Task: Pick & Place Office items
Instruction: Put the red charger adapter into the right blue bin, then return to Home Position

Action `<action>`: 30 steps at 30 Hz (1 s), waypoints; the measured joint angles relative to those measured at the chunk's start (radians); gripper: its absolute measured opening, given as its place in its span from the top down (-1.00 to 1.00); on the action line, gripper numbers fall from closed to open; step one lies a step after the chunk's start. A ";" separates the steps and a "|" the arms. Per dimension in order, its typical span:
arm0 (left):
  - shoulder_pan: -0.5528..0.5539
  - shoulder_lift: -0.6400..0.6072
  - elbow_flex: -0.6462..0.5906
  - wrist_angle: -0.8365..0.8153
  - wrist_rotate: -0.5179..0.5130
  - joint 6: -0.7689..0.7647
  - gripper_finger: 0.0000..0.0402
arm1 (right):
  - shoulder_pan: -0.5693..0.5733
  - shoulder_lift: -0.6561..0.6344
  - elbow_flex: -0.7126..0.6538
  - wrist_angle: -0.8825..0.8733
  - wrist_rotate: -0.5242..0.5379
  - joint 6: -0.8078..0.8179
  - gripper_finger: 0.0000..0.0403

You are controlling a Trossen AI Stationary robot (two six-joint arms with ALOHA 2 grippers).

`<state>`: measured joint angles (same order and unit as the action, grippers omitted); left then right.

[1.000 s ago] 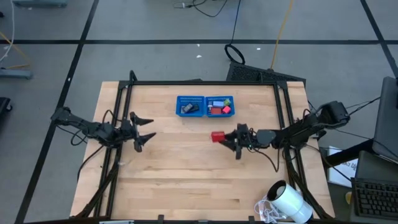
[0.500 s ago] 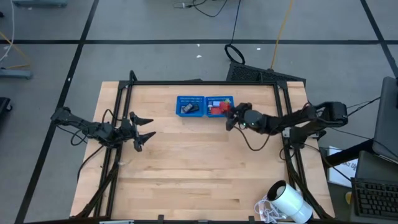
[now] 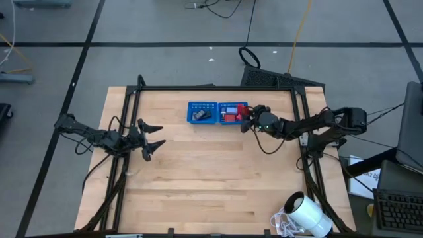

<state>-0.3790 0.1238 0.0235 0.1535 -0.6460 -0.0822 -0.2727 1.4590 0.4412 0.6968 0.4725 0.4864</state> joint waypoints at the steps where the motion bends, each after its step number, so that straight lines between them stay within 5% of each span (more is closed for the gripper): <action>1: 0.000 0.000 0.000 0.000 0.000 0.000 -0.59 | -0.005 0.000 0.000 0.000 -0.001 0.004 0.21; 7: 0.000 0.000 0.000 0.000 0.000 0.000 -0.57 | -0.009 0.000 0.000 0.007 -0.002 0.028 -0.32; 15: 0.000 0.000 0.000 0.000 0.000 0.000 -0.60 | 0.011 -0.012 -0.004 -0.042 -0.058 -0.032 -0.56; 21: 0.000 0.000 0.000 0.001 0.000 0.000 -0.55 | 0.012 -0.102 -0.023 -0.066 -0.329 -0.059 -0.56; 30: 0.000 0.000 0.000 0.000 0.000 0.000 -0.57 | 0.011 -0.460 -0.025 -0.115 -0.886 -0.147 -0.56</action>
<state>-0.3790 0.1242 0.0235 0.1536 -0.6460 -0.0826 -0.2620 0.9986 0.4162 0.5817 -0.4140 0.3397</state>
